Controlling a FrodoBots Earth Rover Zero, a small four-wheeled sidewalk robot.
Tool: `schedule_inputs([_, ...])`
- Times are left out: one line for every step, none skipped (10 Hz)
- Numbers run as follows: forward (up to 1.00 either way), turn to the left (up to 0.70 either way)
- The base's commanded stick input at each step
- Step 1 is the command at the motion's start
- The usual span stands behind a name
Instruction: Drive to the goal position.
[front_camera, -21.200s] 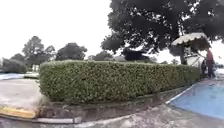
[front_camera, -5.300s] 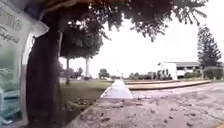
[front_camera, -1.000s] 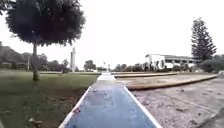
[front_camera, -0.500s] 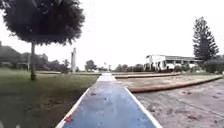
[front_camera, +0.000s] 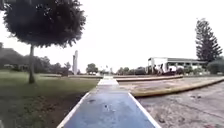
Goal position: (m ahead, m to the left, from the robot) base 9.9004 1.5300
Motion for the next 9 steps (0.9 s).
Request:
schedule_inputs([0.5, 0.0])
schedule_inputs([0.5, 0.0])
schedule_inputs([0.5, 0.0])
schedule_inputs([0.5, 0.0])
schedule_inputs([0.5, 0.0])
schedule_inputs([0.5, 0.0])
schedule_inputs([0.5, 0.0])
schedule_inputs([0.5, 0.0])
schedule_inputs([0.5, 0.0])
